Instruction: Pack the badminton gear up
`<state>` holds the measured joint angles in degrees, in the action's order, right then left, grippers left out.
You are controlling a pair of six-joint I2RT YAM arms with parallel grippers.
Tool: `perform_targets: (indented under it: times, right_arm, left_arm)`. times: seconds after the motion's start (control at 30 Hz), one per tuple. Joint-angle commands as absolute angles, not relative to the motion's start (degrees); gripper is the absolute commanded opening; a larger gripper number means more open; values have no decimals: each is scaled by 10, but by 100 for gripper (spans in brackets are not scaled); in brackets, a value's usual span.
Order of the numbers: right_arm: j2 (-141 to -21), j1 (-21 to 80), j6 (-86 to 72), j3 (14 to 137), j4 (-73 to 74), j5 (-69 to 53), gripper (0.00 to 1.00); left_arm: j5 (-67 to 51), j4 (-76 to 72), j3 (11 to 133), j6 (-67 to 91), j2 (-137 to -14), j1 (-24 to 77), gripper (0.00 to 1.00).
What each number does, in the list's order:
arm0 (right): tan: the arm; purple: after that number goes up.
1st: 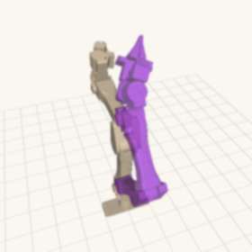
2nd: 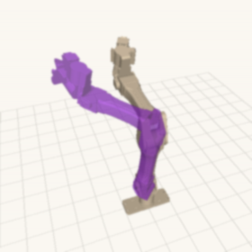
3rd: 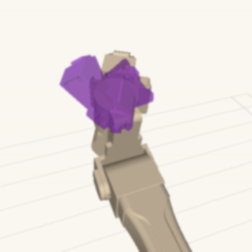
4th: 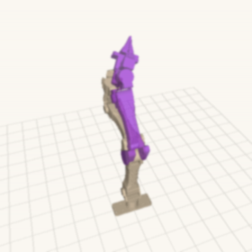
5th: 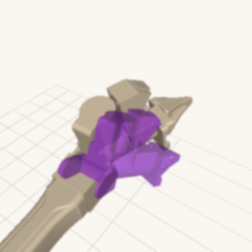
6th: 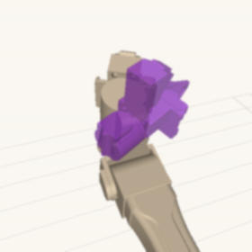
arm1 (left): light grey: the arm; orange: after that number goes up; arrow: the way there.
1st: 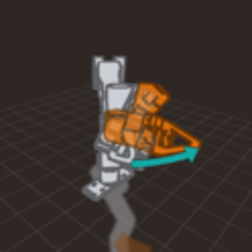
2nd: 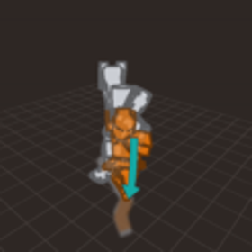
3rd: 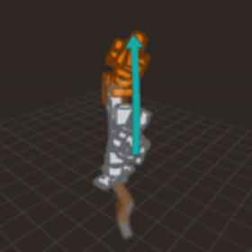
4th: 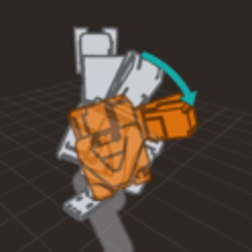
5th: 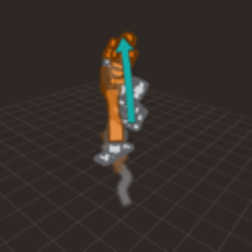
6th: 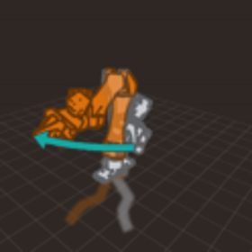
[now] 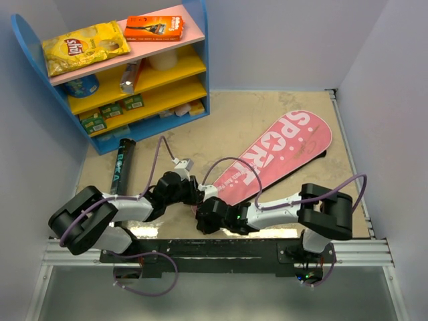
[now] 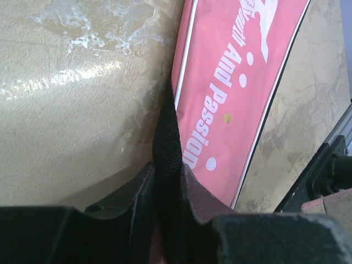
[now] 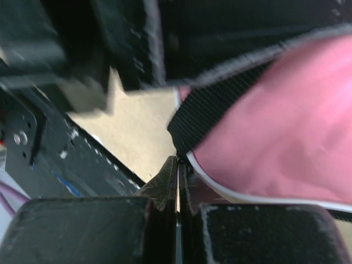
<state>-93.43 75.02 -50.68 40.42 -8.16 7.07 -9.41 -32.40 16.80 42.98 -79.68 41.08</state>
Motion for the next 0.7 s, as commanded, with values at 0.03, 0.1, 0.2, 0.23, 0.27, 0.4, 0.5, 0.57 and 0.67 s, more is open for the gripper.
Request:
perform_targets:
  times: [0.03, 0.1, 0.2, 0.23, 0.27, 0.4, 0.5, 0.57, 0.67]
  right_arm:
    - [-972, 778, -552, 467, -103, 104, 0]
    - [-980, 778, -564, 475, -105, 126, 0]
    - [-986, 778, -573, 484, -98, 161, 0]
    - [-986, 779, -574, 485, -93, 168, 0]
    - [-983, 778, -575, 487, -91, 175, 0]
    - [-964, 778, -570, 492, -66, 186, 19]
    - [-939, 778, -569, 489, -5, 197, 42]
    - [-916, 778, -569, 469, 37, 201, 49]
    - [-861, 779, -565, 449, 90, 203, 57]
  left_arm:
    - [-82, -300, 148, 432, -824, 425, 22]
    - [-80, -303, 142, 436, -827, 426, 21]
    - [-80, -310, 134, 439, -825, 427, 21]
    - [-80, -312, 133, 439, -824, 426, 21]
    - [-80, -312, 131, 439, -824, 427, 21]
    - [-76, -306, 135, 437, -818, 426, 20]
    - [-69, -290, 145, 432, -812, 427, 20]
    - [-63, -278, 156, 431, -809, 427, 20]
    - [-53, -259, 176, 425, -807, 425, 20]
